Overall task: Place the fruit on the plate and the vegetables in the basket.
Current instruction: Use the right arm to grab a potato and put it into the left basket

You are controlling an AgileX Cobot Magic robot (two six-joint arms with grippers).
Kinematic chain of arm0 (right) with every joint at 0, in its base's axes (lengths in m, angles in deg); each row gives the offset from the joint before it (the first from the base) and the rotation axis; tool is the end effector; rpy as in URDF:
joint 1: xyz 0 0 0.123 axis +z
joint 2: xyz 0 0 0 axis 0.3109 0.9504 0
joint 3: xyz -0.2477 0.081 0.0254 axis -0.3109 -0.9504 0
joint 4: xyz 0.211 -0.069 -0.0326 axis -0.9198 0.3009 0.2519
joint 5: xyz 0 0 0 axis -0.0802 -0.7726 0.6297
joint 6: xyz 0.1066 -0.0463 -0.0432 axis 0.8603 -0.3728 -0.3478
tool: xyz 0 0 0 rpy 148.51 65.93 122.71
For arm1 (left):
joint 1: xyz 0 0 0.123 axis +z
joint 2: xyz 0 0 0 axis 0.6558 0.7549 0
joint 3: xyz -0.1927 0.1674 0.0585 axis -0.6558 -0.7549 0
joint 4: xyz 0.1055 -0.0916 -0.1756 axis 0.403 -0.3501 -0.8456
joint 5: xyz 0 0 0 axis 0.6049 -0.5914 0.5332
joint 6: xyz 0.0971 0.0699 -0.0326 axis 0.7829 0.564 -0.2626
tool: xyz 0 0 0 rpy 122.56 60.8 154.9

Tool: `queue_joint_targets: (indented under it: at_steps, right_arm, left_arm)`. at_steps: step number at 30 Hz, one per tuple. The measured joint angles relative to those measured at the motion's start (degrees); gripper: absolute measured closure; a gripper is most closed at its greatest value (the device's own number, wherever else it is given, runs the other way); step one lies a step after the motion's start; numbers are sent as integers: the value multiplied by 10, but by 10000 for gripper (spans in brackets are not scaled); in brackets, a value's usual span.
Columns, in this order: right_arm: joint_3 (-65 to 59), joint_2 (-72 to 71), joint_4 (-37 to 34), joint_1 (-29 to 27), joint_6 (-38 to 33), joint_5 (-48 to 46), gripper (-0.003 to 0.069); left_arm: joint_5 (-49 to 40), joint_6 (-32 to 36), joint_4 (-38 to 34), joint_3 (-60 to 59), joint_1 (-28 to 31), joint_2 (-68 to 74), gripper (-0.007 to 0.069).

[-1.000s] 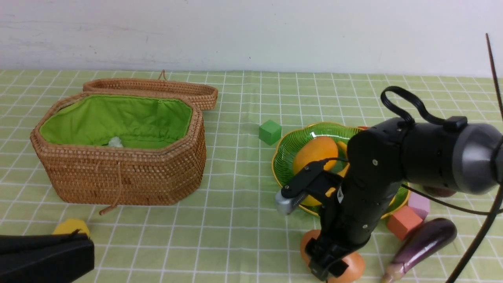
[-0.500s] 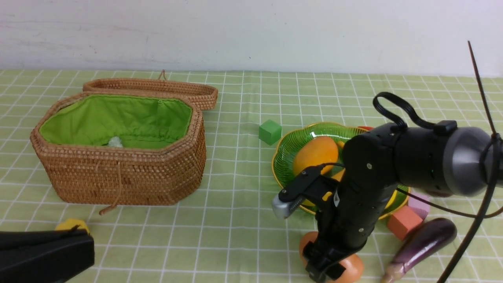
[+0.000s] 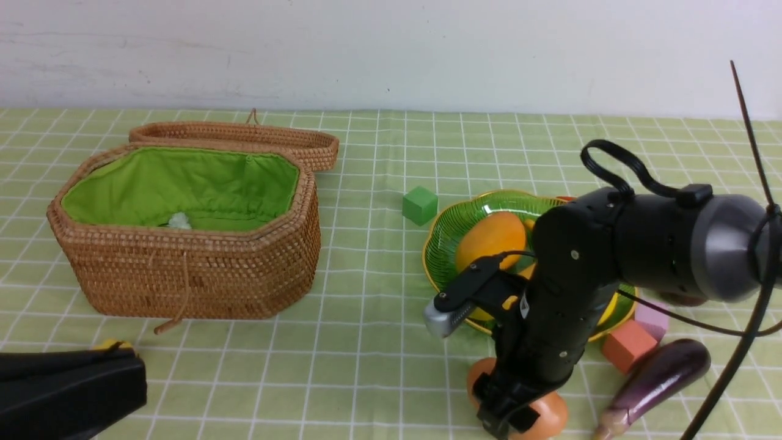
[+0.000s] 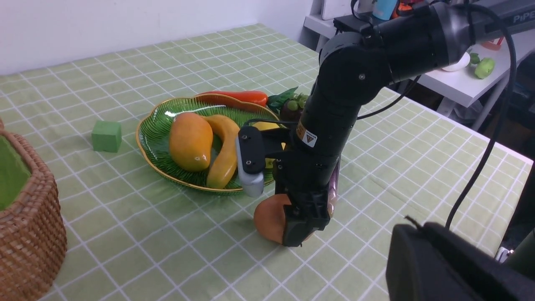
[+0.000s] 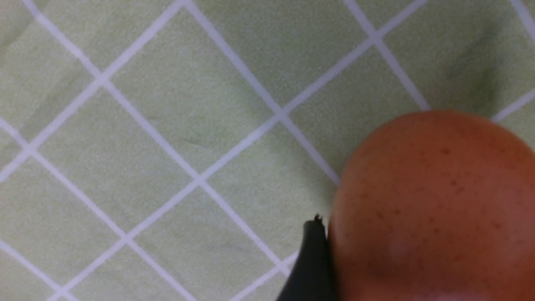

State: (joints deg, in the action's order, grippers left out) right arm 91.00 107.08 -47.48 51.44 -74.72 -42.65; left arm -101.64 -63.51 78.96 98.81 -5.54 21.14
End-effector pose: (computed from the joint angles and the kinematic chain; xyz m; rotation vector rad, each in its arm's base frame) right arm 0.2651 0.1880 0.1500 -1.2348 2.7260 0.1749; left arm 0.0660 -0.0830 0.3443 0.6030 1.7369 -0.7931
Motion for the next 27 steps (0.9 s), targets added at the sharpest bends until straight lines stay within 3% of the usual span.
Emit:
queue_joint_targets:
  at_steps: [12, 17, 22, 27]
  right_arm:
    - [79, -71, -26, 0, 59, -68, 88]
    - [159, -83, -77, 0, 66, -65, 88]
    - [239, -67, -147, 0, 30, -33, 88]
    - [343, 0, -262, 1, -59, 17, 88]
  left_arm:
    - [4, 0, 0, 0, 0, 0, 638]
    - [33, -3, 28, 0, 0, 0, 638]
    - [58, -44, 104, 0, 0, 0, 638]
    - [63, -218, 323, 0, 0, 0, 638]
